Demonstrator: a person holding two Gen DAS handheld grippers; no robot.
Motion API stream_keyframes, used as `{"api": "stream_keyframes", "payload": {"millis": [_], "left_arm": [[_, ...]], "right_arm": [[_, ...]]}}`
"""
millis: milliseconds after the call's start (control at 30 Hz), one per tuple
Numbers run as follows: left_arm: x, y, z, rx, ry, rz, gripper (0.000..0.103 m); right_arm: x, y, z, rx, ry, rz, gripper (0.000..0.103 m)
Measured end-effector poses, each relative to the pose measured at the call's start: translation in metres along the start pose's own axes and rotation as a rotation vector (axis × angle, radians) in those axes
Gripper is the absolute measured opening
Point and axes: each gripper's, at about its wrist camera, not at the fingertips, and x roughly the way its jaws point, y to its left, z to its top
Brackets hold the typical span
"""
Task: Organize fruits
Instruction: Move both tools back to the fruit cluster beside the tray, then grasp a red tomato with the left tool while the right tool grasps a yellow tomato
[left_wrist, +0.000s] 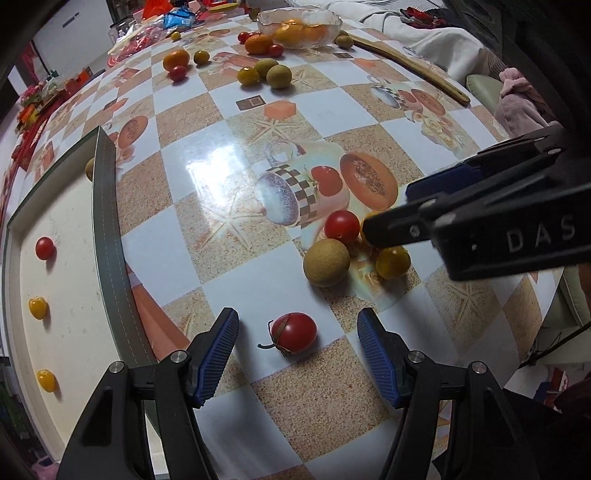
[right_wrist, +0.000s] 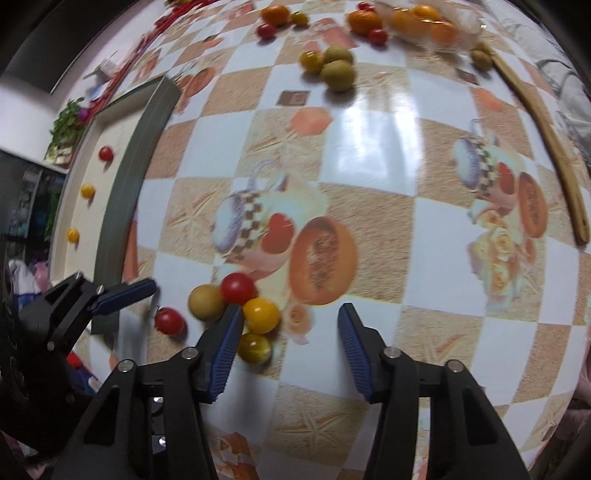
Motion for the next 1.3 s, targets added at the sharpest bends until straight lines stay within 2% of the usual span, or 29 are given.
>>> {"api": "stream_keyframes", "payload": {"millis": [67, 167, 267, 300, 333, 367, 433, 500, 567, 667, 833, 867, 1100, 1300], "left_arm": [[0.0, -0.001, 0.0, 0.011, -0.004, 0.0, 0.068], [0.003, -0.002, 0.001, 0.015, -0.001, 0.0, 0.068], [0.005, -0.004, 0.002, 0.023, 0.001, 0.008, 0.058], [0.004, -0.005, 0.002, 0.028, 0.0, 0.013, 0.058], [0.004, -0.004, 0.001, 0.029, -0.001, 0.014, 0.057], [0.004, -0.004, 0.001, 0.029, -0.001, 0.016, 0.051], [0.004, -0.003, 0.001, 0.027, -0.002, 0.016, 0.048], [0.002, -0.002, 0.001, 0.025, -0.009, 0.019, 0.034], [0.002, -0.002, 0.001, 0.028, -0.008, 0.018, 0.027], [0.001, -0.001, 0.0, 0.028, -0.001, 0.01, 0.027], [-0.003, 0.009, 0.0, -0.058, 0.015, -0.036, 0.025], [-0.006, 0.013, 0.0, -0.081, 0.012, -0.044, 0.021], [-0.025, 0.035, 0.007, -0.17, -0.03, -0.082, 0.021], [-0.021, 0.043, -0.001, -0.183, -0.017, -0.086, 0.021]], "right_arm": [[0.003, 0.005, -0.001, -0.019, 0.006, -0.002, 0.054], [0.004, 0.008, 0.0, -0.032, 0.0, 0.001, 0.046], [0.008, 0.013, 0.004, -0.042, 0.013, 0.05, 0.026], [0.008, 0.015, 0.004, -0.05, 0.013, 0.053, 0.023], [0.007, 0.016, 0.004, -0.057, 0.01, 0.045, 0.023], [0.006, 0.016, 0.003, -0.05, 0.007, 0.052, 0.023], [0.004, 0.011, 0.002, -0.02, 0.002, 0.065, 0.023], [0.001, 0.006, 0.002, 0.004, -0.003, 0.069, 0.023], [-0.001, 0.001, 0.0, 0.015, -0.008, 0.064, 0.023], [-0.002, -0.001, 0.003, 0.023, -0.014, 0.057, 0.023], [-0.009, 0.0, 0.002, 0.028, -0.032, 0.06, 0.023], [-0.011, -0.001, 0.001, 0.027, -0.035, 0.061, 0.023], [-0.017, 0.006, 0.009, 0.0, -0.049, 0.054, 0.023], [-0.016, 0.01, 0.014, -0.005, -0.047, 0.042, 0.023]]}}
